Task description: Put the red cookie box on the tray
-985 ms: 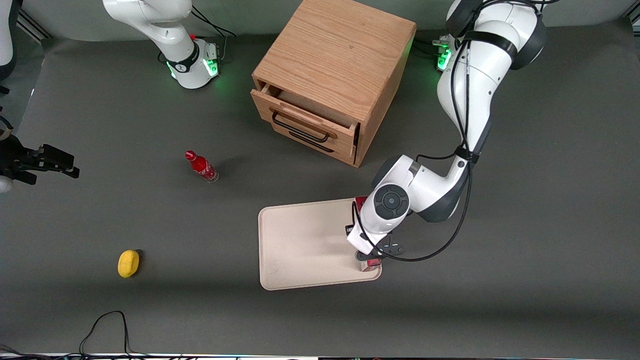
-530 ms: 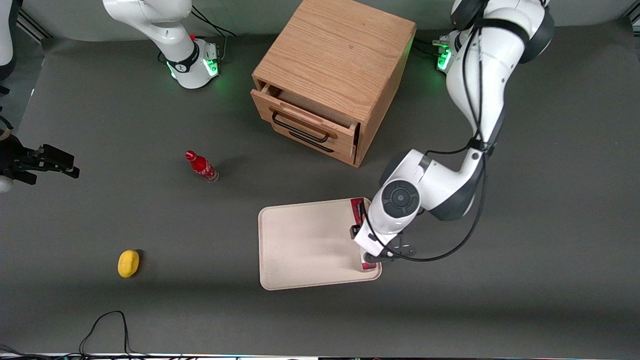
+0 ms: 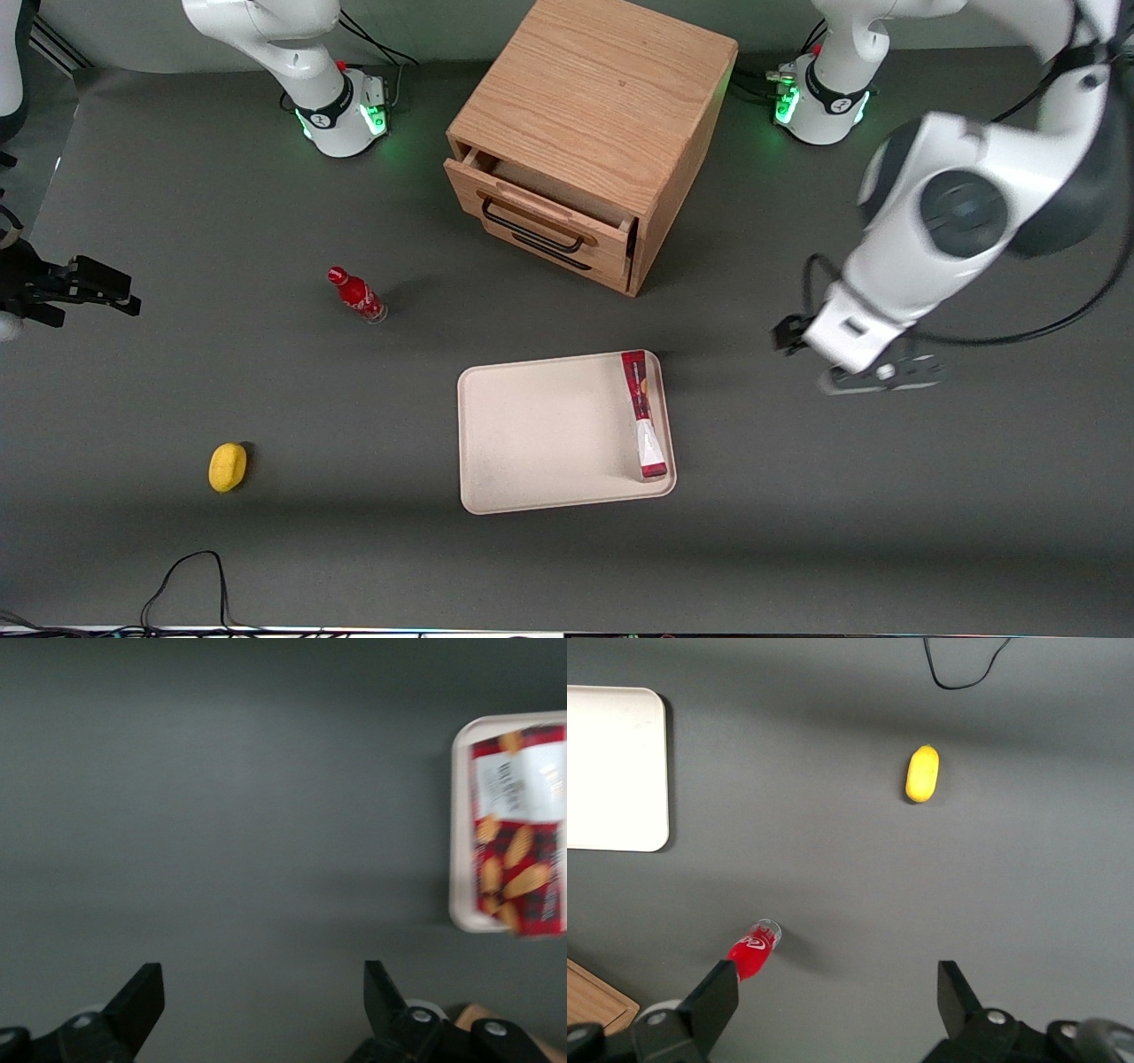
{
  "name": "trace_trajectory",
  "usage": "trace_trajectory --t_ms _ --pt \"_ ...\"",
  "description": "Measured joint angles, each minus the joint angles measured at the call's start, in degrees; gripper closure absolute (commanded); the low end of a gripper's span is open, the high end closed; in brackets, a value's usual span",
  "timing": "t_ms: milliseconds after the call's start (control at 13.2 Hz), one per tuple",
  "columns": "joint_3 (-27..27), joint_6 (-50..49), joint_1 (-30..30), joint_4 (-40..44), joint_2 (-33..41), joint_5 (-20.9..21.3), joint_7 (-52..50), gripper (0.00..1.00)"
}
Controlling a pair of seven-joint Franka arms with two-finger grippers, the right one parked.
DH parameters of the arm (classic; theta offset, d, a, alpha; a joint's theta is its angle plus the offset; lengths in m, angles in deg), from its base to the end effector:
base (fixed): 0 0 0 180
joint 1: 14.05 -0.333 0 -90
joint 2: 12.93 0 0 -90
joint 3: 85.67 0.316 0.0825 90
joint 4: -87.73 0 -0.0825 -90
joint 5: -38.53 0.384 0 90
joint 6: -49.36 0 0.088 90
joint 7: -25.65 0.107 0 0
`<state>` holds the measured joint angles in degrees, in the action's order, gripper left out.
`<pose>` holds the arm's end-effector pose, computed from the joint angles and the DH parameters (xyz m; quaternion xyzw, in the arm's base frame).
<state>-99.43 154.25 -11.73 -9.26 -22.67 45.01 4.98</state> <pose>0.5911 -0.1521 0.4921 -0.9990 -0.0262 0.0019 0.0368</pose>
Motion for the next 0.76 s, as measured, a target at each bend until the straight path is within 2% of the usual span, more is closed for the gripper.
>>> trace_trajectory --t_ms 227,455,758 --pt "7.9 -4.4 -0.5 -5.4 8.7 -1.1 9.4 0.0" --pt "14.4 -7.0 -0.3 -6.0 11.1 -1.4 15.6 0.0" --pt "16.0 -7.7 -0.5 -5.4 10.9 -1.4 16.4 0.0"
